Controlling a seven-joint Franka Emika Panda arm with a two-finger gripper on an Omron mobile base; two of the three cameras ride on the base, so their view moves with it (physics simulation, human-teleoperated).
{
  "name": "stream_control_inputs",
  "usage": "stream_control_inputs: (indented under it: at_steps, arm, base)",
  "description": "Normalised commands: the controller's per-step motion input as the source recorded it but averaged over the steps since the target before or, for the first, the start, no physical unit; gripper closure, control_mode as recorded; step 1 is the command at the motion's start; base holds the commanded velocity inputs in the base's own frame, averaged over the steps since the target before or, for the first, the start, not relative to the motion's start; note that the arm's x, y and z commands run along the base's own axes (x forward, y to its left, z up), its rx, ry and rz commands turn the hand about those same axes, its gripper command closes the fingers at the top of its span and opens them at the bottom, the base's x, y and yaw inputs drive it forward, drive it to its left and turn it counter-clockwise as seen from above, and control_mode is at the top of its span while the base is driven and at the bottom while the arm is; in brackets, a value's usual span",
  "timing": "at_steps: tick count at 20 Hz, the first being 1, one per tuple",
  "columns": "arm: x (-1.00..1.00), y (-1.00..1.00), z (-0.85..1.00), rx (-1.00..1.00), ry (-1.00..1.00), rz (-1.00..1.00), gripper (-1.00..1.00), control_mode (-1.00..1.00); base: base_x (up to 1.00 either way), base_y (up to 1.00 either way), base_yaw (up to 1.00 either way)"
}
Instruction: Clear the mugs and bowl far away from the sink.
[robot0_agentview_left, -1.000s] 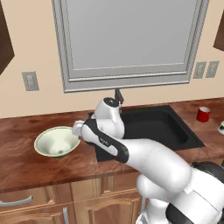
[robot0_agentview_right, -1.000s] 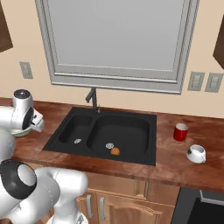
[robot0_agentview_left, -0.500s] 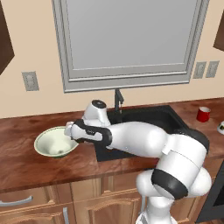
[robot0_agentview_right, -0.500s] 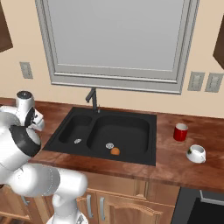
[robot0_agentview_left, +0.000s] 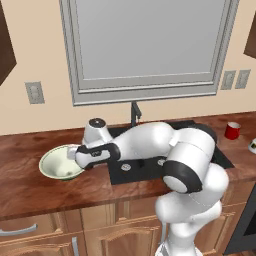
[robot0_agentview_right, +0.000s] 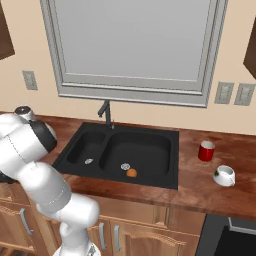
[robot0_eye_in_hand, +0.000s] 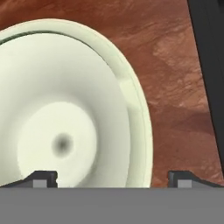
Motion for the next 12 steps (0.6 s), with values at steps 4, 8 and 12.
stream_control_inputs:
  at_steps: [4, 8, 12]
  arm:
    - [0.27, 0.22, -0.2, -0.08, 0.0, 0.0, -1.0, -1.0]
    - [0.07, 0.13, -0.09, -0.07, 0.0, 0.0, -1.0, -1.0]
    - [0.0, 0.02, -0.03, 0.0, 0.0, 0.0, 1.0, -1.0]
  base:
    - [0.0, 0.0, 0.0]
    - [0.0, 0.0, 0.0]
    - [0.0, 0.0, 0.0]
